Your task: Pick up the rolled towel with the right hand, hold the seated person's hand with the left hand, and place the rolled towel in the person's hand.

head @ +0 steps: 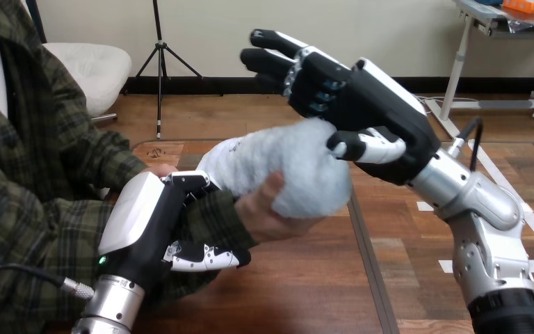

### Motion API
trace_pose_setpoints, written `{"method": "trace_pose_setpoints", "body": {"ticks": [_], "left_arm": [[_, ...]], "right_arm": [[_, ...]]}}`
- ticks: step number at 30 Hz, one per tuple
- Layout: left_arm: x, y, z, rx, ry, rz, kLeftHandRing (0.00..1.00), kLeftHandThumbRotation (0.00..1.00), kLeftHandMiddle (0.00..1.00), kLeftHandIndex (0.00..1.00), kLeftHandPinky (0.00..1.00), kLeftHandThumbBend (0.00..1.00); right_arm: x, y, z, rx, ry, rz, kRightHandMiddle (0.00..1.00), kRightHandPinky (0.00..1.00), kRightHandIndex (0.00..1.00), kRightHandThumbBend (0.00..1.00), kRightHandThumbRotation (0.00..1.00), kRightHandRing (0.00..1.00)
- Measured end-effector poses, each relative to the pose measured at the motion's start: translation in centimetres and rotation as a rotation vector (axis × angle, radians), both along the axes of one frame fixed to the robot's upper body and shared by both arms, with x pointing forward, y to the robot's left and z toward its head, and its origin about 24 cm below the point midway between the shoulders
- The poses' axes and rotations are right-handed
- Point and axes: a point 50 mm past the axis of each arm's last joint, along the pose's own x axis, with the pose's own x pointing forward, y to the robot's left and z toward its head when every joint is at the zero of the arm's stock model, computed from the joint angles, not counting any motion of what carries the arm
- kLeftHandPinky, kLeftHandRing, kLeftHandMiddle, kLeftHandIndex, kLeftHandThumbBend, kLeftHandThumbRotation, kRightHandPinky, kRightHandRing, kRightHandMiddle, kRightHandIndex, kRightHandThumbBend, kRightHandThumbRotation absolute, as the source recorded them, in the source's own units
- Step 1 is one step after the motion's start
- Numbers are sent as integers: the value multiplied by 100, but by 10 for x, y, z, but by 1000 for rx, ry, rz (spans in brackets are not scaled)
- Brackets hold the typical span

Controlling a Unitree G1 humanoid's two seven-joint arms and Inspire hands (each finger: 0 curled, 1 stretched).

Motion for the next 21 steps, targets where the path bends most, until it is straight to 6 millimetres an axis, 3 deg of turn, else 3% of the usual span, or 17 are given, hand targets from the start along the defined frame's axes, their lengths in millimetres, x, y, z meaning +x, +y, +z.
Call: {"method": "trace_pose_setpoints", "body": {"ticks": [21], "left_arm": [[0, 5, -7, 22, 26, 14, 48, 5, 53, 54, 46, 97]], "right_arm": [[-7, -14, -16, 37, 69, -33, 88, 98, 89, 100, 51, 93]]}}
